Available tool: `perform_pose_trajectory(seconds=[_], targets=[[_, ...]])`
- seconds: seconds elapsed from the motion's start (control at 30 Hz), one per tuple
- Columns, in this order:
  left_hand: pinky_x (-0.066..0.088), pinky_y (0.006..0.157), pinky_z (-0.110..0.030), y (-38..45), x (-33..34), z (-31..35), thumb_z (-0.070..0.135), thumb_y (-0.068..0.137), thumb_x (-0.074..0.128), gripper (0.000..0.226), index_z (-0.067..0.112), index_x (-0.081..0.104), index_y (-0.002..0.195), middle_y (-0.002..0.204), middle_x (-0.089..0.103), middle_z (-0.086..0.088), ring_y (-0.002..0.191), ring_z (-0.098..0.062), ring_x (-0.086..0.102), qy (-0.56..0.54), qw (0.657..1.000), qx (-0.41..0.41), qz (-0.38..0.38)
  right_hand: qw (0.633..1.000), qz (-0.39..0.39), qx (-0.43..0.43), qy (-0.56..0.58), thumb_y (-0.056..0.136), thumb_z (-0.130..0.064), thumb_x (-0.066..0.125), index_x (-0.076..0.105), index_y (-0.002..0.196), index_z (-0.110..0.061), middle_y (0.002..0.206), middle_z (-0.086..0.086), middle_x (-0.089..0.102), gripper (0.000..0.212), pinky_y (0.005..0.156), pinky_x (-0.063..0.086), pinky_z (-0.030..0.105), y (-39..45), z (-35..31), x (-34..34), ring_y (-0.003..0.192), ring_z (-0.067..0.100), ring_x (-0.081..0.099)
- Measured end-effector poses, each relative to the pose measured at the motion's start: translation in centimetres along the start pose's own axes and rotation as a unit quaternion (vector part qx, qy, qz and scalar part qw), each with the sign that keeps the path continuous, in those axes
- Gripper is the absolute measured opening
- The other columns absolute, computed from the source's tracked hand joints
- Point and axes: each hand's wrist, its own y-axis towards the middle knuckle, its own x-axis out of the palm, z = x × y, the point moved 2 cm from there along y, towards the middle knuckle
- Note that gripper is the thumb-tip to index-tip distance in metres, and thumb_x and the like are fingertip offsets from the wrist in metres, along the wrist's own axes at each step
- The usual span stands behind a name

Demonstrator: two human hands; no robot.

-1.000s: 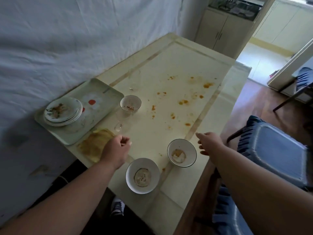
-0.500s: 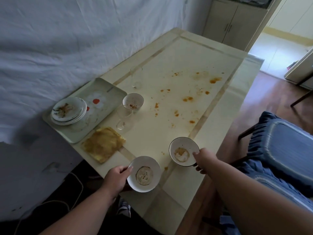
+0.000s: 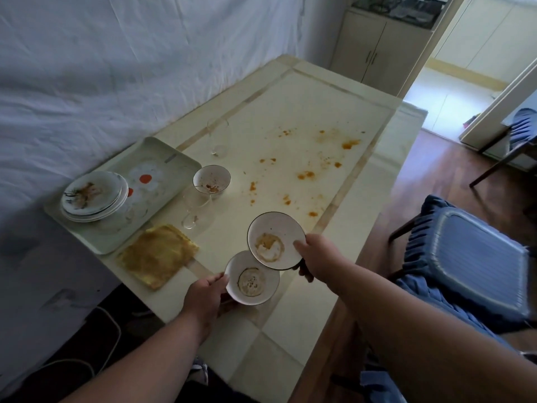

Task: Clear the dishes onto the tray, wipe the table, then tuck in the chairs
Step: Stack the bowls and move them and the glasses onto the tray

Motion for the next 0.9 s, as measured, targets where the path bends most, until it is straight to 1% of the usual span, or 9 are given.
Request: perform_pose_trajectory(seconds=[0.07, 0.2, 0.27, 0.4, 0.57, 0.7, 0.77, 0.83, 0.9], targets=[[0.065, 0.09, -0.054, 0.4, 1.2, 0.5, 0.012, 0.107, 0.063, 0.02, 0.002, 0.077, 0.116, 0.102, 0.083, -0.022, 0.1, -0.043, 0.079, -0.017, 1.0, -0.007, -0.015, 1.0, -0.015, -0.01, -0.02, 0.111, -0.02, 0.045, 0.064, 0.106, 0.005, 0.084, 0.021, 0.079, 0.032, 0.046, 0.048, 0.029, -0.1, -0.4, 1.2, 0.048, 0.021, 0.058], [0.067, 0.076, -0.045, 1.6, 2.2, 1.1, 0.014, 0.107, 0.063, 0.023, 0.001, 0.077, 0.12, 0.111, 0.081, -0.025, 0.101, -0.042, 0.079, -0.041, 0.999, -0.006, -0.031, 0.997, -0.022, -0.015, -0.077, 0.114, -0.025, 0.043, 0.063, 0.109, 0.003, 0.079, 0.016, 0.073, 0.035, 0.044, 0.047, 0.027, 0.6, 0.0, 2.9, 0.048, 0.021, 0.059], [0.066, 0.074, -0.044, 1.7, 2.2, 1.1, 0.014, 0.107, 0.064, 0.021, 0.001, 0.077, 0.118, 0.108, 0.081, -0.025, 0.095, -0.041, 0.078, -0.045, 0.999, -0.003, -0.031, 0.996, -0.026, -0.002, -0.084, 0.115, -0.027, 0.041, 0.062, 0.111, 0.004, 0.078, 0.013, 0.071, 0.037, 0.044, 0.046, 0.026, 0.8, 0.4, 3.5, 0.047, 0.021, 0.058], [0.063, 0.083, -0.046, 1.3, 2.1, 1.1, 0.014, 0.107, 0.064, 0.016, 0.007, 0.078, 0.107, 0.093, 0.084, -0.013, 0.093, -0.037, 0.078, -0.046, 0.999, 0.002, -0.02, 0.994, -0.026, 0.008, -0.105, 0.114, -0.028, 0.04, 0.062, 0.107, 0.001, 0.079, 0.013, 0.071, 0.037, 0.04, 0.045, 0.023, 1.3, 0.7, 4.2, 0.044, 0.017, 0.059], [0.064, 0.095, -0.053, 1.6, 1.9, 0.9, 0.009, 0.107, 0.061, 0.018, 0.01, 0.079, 0.11, 0.098, 0.085, -0.013, 0.1, -0.038, 0.079, -0.026, 1.0, -0.003, -0.01, 0.993, -0.04, 0.019, -0.109, 0.115, -0.029, 0.04, 0.061, 0.096, 0.0, 0.077, 0.015, 0.07, 0.041, 0.048, 0.051, 0.029, 2.2, 1.3, 5.3, 0.044, 0.022, 0.06], [0.062, 0.094, -0.049, 1.5, 2.1, 1.0, -0.003, 0.106, 0.054, 0.029, 0.011, 0.079, 0.101, 0.086, 0.084, -0.009, 0.092, -0.034, 0.077, -0.006, 1.0, 0.003, -0.013, 0.992, -0.034, 0.025, -0.119, 0.115, -0.029, 0.041, 0.058, 0.09, -0.003, 0.08, 0.015, 0.068, 0.04, 0.048, 0.052, 0.031, 2.4, 1.2, 5.7, 0.049, 0.027, 0.061], [0.062, 0.097, -0.051, 1.6, 2.1, 0.9, -0.002, 0.107, 0.052, 0.032, 0.013, 0.079, 0.099, 0.088, 0.084, -0.009, 0.096, -0.035, 0.077, 0.004, 1.0, 0.007, -0.012, 0.99, -0.045, 0.031, -0.132, 0.114, -0.021, 0.044, 0.054, 0.084, -0.006, 0.085, 0.02, 0.068, 0.035, 0.052, 0.061, 0.038, 2.4, 1.3, 6.1, 0.055, 0.033, 0.067], [0.061, 0.102, -0.055, 1.6, 2.0, 0.8, -0.001, 0.108, 0.05, 0.034, 0.013, 0.08, 0.101, 0.096, 0.084, -0.013, 0.103, -0.038, 0.078, 0.005, 1.0, 0.008, -0.009, 0.987, -0.059, 0.053, -0.139, 0.112, -0.013, 0.045, 0.05, 0.079, -0.011, 0.093, 0.026, 0.073, 0.033, 0.066, 0.068, 0.05, 2.2, 1.7, 6.6, 0.068, 0.042, 0.075], [0.061, 0.102, -0.058, 1.7, 2.0, 0.9, -0.001, 0.107, 0.05, 0.033, 0.012, 0.08, 0.105, 0.101, 0.084, -0.017, 0.106, -0.04, 0.078, 0.003, 1.0, 0.005, -0.009, 0.988, -0.067, 0.069, -0.121, 0.114, -0.017, 0.044, 0.048, 0.081, -0.011, 0.094, 0.025, 0.073, 0.034, 0.066, 0.068, 0.051, 2.0, 2.0, 7.0, 0.067, 0.041, 0.075]])
